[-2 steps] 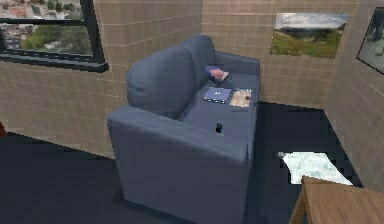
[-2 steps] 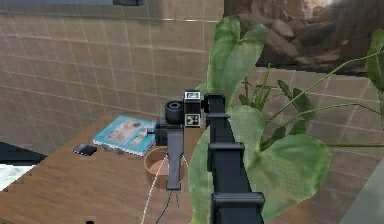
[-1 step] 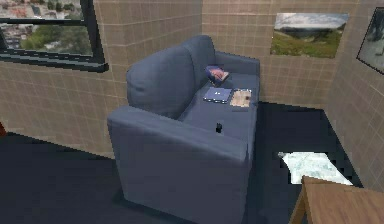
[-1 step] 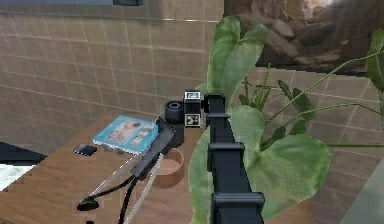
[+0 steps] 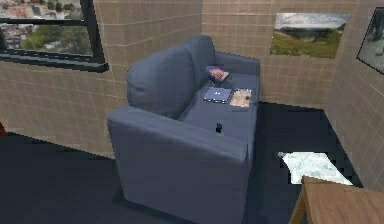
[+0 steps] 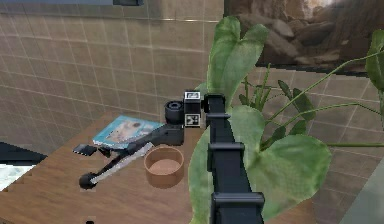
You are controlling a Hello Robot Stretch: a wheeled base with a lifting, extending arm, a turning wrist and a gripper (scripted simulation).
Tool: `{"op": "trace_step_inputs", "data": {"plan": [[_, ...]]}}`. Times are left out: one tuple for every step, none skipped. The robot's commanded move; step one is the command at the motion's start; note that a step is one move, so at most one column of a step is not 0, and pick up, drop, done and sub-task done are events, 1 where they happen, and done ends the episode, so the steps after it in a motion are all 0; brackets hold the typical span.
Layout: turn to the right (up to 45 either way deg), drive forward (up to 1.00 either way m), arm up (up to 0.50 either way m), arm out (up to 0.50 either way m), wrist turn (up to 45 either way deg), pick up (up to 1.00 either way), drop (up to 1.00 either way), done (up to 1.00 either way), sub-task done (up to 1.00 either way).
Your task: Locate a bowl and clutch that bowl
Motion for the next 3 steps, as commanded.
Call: {"op": "trace_step_inputs", "data": {"plan": [[0.0, 0.0, 0.0, 0.0, 45.0, 0.0, 0.0, 0.0, 0.0], [0.0, 0.0, 0.0, 0.0, 21.0, 0.0, 0.0, 0.0, 0.0], [0.0, 0.0, -0.3, 0.0, 0.0, 0.0, 0.0, 0.0, 0.0]]}}
